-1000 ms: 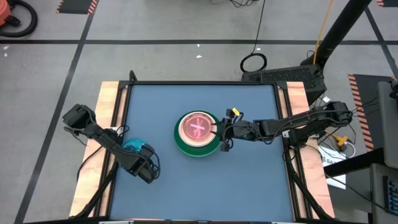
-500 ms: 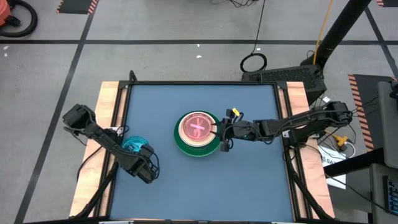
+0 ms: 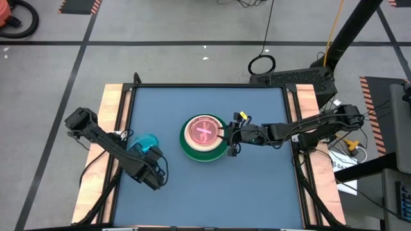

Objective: Stack plastic plates
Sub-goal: Stack the transparent blue plate on top of the transparent pink plate

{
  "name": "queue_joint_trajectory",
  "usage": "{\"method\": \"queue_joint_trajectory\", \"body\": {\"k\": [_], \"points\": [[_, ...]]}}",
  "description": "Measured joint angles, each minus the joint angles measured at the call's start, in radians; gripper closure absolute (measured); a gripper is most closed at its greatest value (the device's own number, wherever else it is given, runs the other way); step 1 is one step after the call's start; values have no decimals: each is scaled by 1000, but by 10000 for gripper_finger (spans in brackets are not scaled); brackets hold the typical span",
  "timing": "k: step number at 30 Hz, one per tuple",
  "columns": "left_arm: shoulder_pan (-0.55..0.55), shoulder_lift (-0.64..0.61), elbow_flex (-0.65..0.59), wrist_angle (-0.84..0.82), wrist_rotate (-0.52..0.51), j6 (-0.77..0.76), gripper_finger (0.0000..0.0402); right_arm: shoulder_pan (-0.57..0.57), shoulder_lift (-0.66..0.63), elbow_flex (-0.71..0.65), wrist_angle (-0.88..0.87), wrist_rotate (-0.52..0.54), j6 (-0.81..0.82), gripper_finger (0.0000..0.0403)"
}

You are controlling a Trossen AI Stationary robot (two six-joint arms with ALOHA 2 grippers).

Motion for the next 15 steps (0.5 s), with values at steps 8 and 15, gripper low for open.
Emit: {"method": "queue_joint_trajectory", "body": {"k": [8, 15], "points": [[47, 0, 186, -169, -250, 175, 398, 0, 0, 0, 0, 0, -6, 264], [128, 0, 264, -32, -390, 499, 398, 0, 0, 0, 0, 0, -17, 264]]}}
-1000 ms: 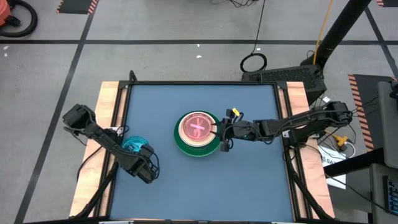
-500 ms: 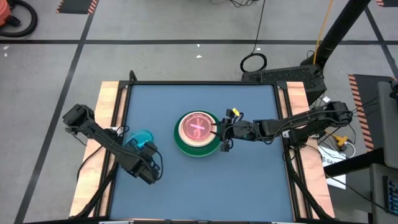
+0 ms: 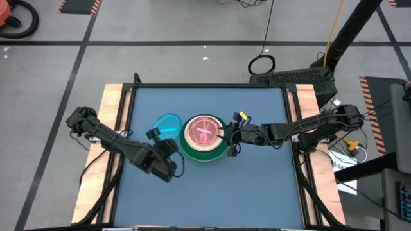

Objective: Stack plastic plates
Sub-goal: Stack the transparent blue plate on top of the transparent pink plate

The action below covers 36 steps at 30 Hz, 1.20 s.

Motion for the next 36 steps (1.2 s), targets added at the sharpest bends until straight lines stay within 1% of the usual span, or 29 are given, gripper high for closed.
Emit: {"method": "queue_joint_trajectory", "body": {"k": [6, 8, 12, 16, 19, 23, 25, 29, 31, 34, 36], "points": [[60, 0, 4, 263, -10, 326, 398, 0, 0, 0, 0, 0, -13, 264], [86, 0, 4, 333, -10, 401, 398, 0, 0, 0, 0, 0, -13, 264], [141, 0, 4, 408, 6, 503, 398, 0, 0, 0, 0, 0, -21, 264], [180, 0, 4, 471, 13, 553, 398, 0, 0, 0, 0, 0, -31, 264], [204, 0, 4, 515, 40, 586, 398, 0, 0, 0, 0, 0, -38, 264], [226, 0, 4, 553, 83, 605, 398, 0, 0, 0, 0, 0, -39, 264], [235, 4, 4, 571, 86, 606, 398, 0, 0, 0, 0, 0, -39, 264], [251, 25, 4, 593, 93, 608, 398, 0, 0, 0, 0, 0, -47, 264], [260, 51, 6, 624, 104, 622, 398, 0, 0, 0, -1, 1, -47, 264], [265, 94, 2, 628, 116, 633, 398, 0, 0, 0, -2, 0, -54, 264], [272, 118, 5, 666, 117, 640, 394, 0, 0, 0, -5, 1, -55, 264]]}}
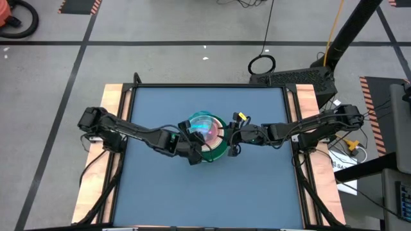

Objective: Stack plastic plates
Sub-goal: Stack the transparent blue plate on top of the transparent pink plate, then return to Home Position

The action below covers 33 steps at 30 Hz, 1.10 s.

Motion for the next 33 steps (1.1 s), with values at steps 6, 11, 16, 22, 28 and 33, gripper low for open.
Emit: {"method": "queue_joint_trajectory", "body": {"k": [6, 11, 16, 22, 28, 33], "points": [[16, 34, -2, 8, 23, 1, 352, 0, 0, 0, -13, 1, -7, 264], [36, 31, 0, 25, 23, 3, 332, 0, 0, 0, -21, 3, -7, 264], [35, 30, 0, 10, 22, 23, 331, 0, 0, 0, -20, 3, -7, 264], [1, -3, -1, -53, -87, -6, 330, 0, 0, 0, -24, 3, -5, 264], [-78, -102, -1, -168, -229, -12, 330, 0, 0, 0, -21, 0, 16, 264], [-177, -166, -3, -254, -287, 92, 330, 0, 0, 0, -16, -3, 19, 264]]}}
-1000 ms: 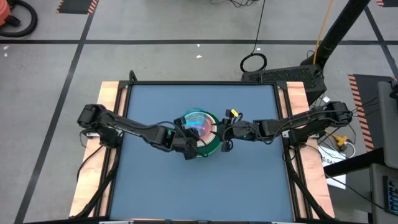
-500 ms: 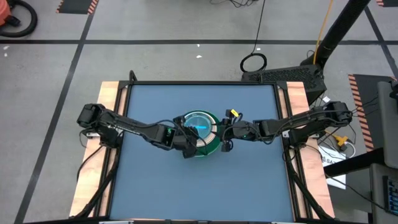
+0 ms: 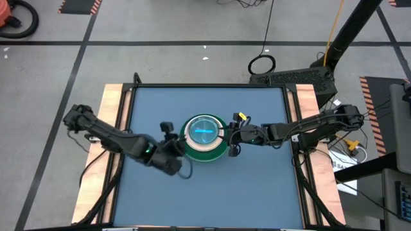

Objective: Stack plastic plates
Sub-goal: Return to Home Position

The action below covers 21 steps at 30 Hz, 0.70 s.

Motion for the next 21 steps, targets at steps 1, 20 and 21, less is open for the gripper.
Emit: {"method": "queue_joint_trajectory", "body": {"k": [1, 20, 21], "points": [[-20, -8, 1, 1, -12, 15, 330, 0, 0, 0, 0, 0, -1, 264], [-180, -356, -263, 173, -46, -59, 330, -2, -293, -175, 40, -1, -49, 264], [-174, -369, -282, 216, -40, -33, 330, -5, -312, -194, 71, -2, -53, 264]]}}
